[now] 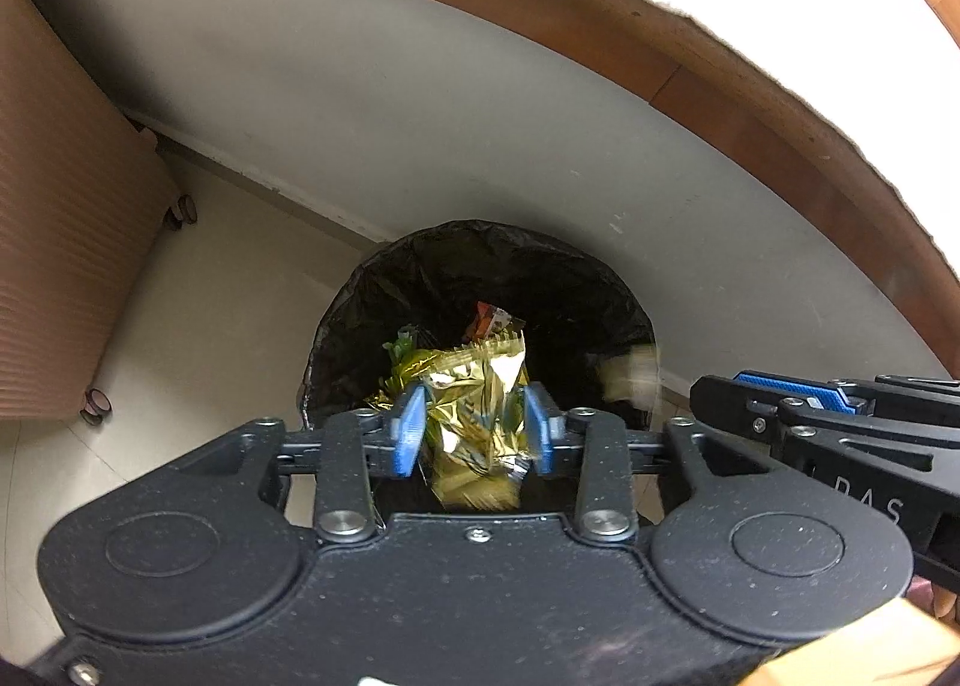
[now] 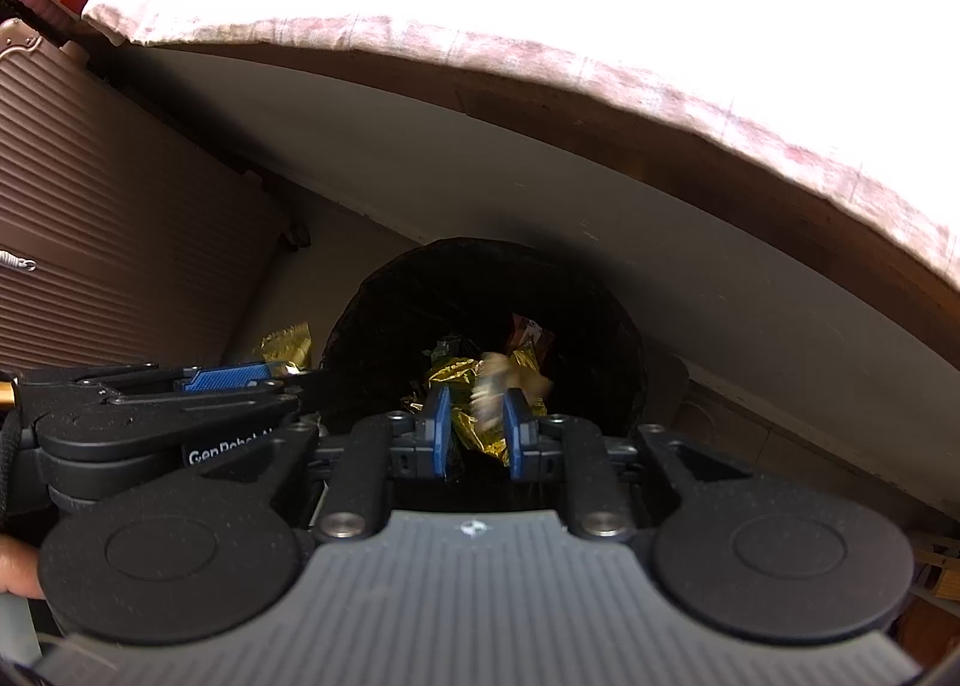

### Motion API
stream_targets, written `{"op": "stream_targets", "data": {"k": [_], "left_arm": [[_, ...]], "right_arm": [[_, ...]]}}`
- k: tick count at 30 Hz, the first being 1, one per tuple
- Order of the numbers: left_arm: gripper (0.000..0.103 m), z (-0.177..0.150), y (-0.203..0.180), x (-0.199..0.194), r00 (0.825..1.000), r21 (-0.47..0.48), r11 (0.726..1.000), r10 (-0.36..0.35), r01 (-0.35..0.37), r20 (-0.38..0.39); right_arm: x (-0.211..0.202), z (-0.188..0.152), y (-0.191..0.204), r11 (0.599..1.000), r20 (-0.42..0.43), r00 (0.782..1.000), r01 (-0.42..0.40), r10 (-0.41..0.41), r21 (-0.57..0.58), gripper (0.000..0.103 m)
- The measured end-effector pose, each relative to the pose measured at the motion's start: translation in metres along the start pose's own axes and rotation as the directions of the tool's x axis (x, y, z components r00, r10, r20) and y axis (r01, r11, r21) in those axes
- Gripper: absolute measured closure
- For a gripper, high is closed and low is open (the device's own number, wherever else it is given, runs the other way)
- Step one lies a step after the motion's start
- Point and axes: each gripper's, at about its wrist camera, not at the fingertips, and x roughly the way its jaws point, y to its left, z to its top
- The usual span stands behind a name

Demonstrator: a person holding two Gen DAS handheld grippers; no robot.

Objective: Collect trash
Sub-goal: 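Open both tools to drop the wrappers into the trash bin, then move both tools back over the bed toward the remaining wrappers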

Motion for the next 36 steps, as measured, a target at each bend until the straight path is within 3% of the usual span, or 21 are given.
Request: {"op": "stream_targets", "data": {"k": [3,12,18,21,24,29,36], "left_arm": [[0.062,-0.002,0.0,0.0,1.0,-0.003,1.0,0.007,-0.007,0.007],[0.053,-0.003,-0.005,-0.02,0.998,0.002,1.0,0.028,-0.029,0.048],[0.047,0.007,-0.013,-0.054,0.99,0.036,0.998,0.037,-0.042,0.135],[0.035,0.02,-0.021,-0.08,0.977,0.05,0.998,0.017,-0.028,0.212],[0.029,0.041,-0.032,-0.106,0.954,0.08,0.997,-0.011,-0.014,0.298],[0.022,0.088,-0.063,-0.144,0.911,0.128,0.992,-0.056,0.004,0.409],[0.021,0.162,-0.123,-0.17,0.873,0.167,0.985,-0.126,0.051,0.472]], "right_arm": [[-0.001,-0.002,0.0,1.0,0.006,1.0,0.002,-0.002,-0.001,0.059],[-0.012,-0.006,-0.003,1.0,0.033,0.999,0.004,-0.004,0.011,0.054],[-0.042,-0.003,-0.005,1.0,0.101,0.995,0.012,-0.013,0.019,0.048],[-0.069,0.004,-0.008,0.999,0.166,0.986,0.029,-0.033,0.031,0.043],[-0.102,0.016,-0.016,0.997,0.253,0.965,0.054,-0.066,0.052,0.04],[-0.154,0.05,-0.043,0.991,0.39,0.913,0.083,-0.119,0.108,0.037],[-0.2,0.113,-0.107,0.971,0.507,0.836,0.122,-0.212,0.204,0.036]]}}
